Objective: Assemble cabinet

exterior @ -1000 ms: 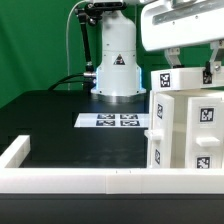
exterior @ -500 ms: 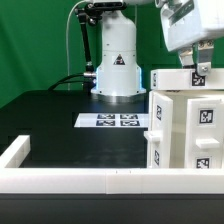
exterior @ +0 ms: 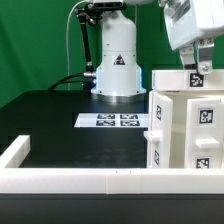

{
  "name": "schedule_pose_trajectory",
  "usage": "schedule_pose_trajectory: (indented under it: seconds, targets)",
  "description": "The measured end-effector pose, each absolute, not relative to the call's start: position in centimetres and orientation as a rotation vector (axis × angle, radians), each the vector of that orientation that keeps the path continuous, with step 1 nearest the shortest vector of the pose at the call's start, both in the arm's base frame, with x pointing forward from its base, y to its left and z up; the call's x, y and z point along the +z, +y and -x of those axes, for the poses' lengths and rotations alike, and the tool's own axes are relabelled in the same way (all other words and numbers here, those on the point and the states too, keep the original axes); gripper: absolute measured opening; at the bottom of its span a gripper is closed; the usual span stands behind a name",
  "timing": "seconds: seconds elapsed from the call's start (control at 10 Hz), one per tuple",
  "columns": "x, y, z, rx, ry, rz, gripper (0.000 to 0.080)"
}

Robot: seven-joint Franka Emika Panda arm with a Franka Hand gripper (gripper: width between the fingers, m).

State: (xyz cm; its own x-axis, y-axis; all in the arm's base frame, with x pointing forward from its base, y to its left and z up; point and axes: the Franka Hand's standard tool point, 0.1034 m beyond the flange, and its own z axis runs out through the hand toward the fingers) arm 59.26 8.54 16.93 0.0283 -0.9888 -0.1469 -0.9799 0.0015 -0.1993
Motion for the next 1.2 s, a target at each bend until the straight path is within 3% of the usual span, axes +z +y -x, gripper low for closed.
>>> schedule_pose_trajectory:
  seconds: [0.2,0.5,1.2]
  targets:
    - [18.2,8.7,-59.5,-0.055,1.993,2.055,0.0797]
    - [17.7,8.8,-59.4,-0.056,1.956,2.100,0.0797]
    - [18.6,9.9,-60.3,-0.114,0.848,2.841,0.0797]
